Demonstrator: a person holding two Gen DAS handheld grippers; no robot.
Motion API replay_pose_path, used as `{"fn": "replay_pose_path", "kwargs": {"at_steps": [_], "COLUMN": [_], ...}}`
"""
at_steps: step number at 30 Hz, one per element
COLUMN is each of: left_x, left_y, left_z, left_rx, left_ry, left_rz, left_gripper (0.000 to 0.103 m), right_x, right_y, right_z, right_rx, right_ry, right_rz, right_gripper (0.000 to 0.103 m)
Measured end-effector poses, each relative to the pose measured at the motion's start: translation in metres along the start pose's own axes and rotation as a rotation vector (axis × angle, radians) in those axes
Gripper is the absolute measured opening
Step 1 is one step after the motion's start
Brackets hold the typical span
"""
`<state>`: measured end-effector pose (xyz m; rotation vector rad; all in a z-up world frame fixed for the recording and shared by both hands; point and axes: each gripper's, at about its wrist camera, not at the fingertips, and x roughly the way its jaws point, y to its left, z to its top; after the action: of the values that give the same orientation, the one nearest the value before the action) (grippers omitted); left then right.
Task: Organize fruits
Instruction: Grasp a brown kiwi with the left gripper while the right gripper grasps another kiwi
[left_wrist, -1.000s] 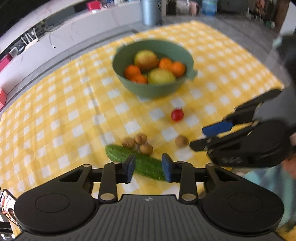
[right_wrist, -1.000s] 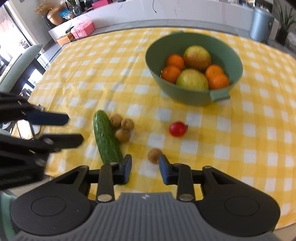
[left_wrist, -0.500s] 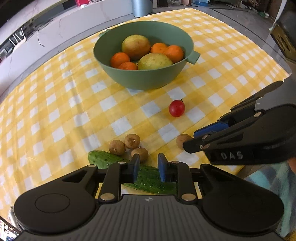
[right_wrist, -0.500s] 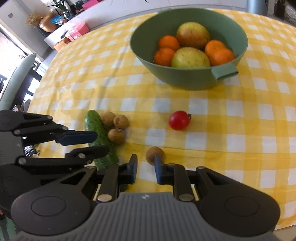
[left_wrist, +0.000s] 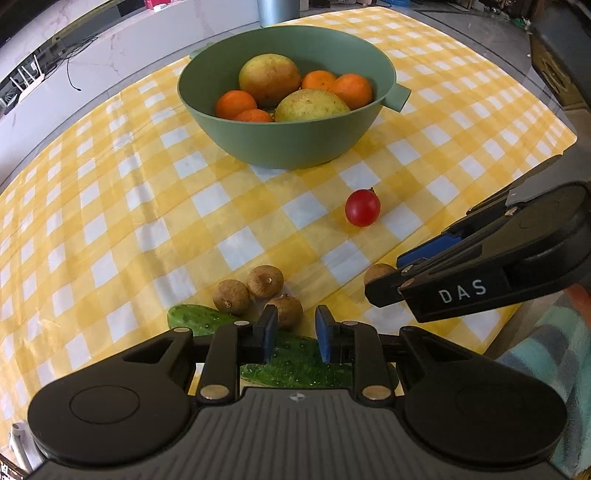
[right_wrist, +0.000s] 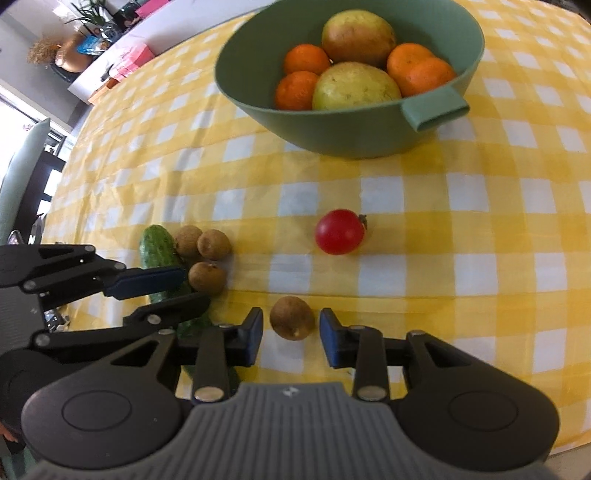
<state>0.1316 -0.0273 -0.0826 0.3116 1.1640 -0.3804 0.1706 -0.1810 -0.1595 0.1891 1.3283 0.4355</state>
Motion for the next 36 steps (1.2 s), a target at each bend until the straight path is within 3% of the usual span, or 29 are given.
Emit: {"fn": "replay_pose_path", "kwargs": {"at_steps": [7,11,16,22,27,36], "left_x": [0.007,0.009,0.015,0.020,0.021,-0.019], "left_y": [-0.003,-0.004,-0.014,-0.024,-0.033,-0.039], "left_z": [0.003,0.003,0.003,0.001,-0.001,0.009], "left_rx": [0.022,0.036,0.107,0.169,0.198,0.090], "left_ry": [0.009,0.011,0.017,0.012,0.011,-0.073], "left_rz": [0.035,0.060,0.137,0.211,0.245,0.218], "left_gripper": [0.033,0.034,0.034,0.026,0.025,0.025], "right_x": [0.007,0.008,0.004,0.000,0.001,-0.010], "right_y": [-0.002,-0.003,-0.008,-0.011,-0.011,-0.006], "right_z": [0.004,0.003,0.003,0.001,0.002,0.003], "right_rx": [0.010,0.008,0.031,0.041,0.036,0.025], "right_ry": [0.013,0.009,-0.012,-0.027,-0.030,-0.071], "right_rz": [0.019,0.018,0.034,0.033,0.026,0.021], "right_gripper": [0.031,0.025,0.025,0.025,0.025,0.025]}}
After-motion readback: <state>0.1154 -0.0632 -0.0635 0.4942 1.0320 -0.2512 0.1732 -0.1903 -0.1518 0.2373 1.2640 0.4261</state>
